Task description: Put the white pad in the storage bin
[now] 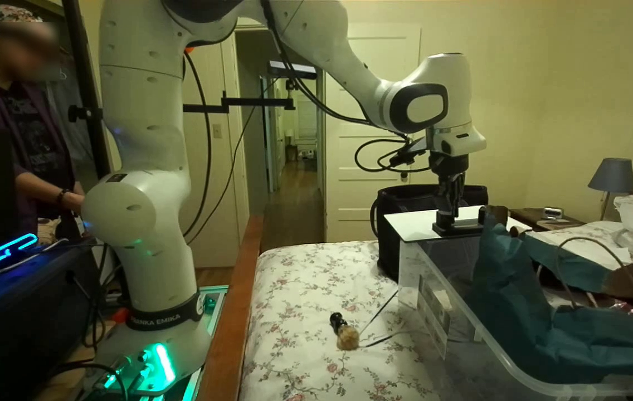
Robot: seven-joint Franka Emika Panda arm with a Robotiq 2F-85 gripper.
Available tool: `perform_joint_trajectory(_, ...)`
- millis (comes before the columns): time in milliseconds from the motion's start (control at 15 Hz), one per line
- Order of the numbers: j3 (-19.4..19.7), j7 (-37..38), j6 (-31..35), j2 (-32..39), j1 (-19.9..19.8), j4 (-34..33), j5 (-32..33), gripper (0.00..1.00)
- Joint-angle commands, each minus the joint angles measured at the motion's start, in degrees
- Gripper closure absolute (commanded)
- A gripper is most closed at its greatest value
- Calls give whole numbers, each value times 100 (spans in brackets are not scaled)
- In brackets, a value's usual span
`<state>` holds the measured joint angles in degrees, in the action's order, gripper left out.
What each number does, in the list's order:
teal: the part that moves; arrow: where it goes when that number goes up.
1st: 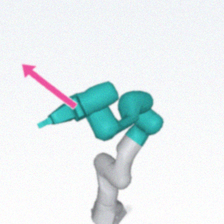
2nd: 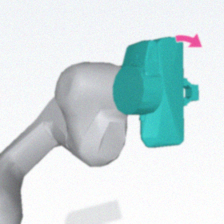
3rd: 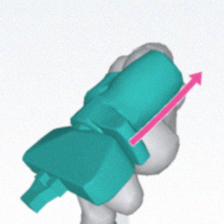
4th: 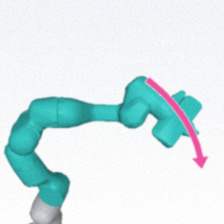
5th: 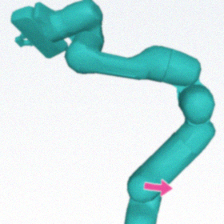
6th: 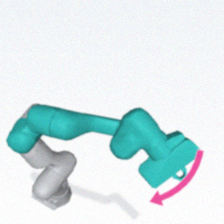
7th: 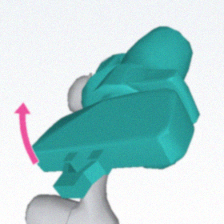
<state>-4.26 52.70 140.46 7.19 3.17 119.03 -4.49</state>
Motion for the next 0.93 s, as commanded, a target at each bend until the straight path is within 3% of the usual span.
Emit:
perform_joint_trajectory(0,89,42,17,146,85,-291,-109,93)
perform_joint_trajectory(67,101,75,6,175,95,-324,-69,93)
perform_joint_trajectory(200,122,117,-29,219,119,-387,-8,49)
perform_joint_trajectory(333,160,271,-27,239,170,-439,169,46)
perform_joint_trajectory(733,163,657,-17,142,376,-667,758,5)
perform_joint_trajectory(867,145,856,-108,113,513,-718,1187,0)
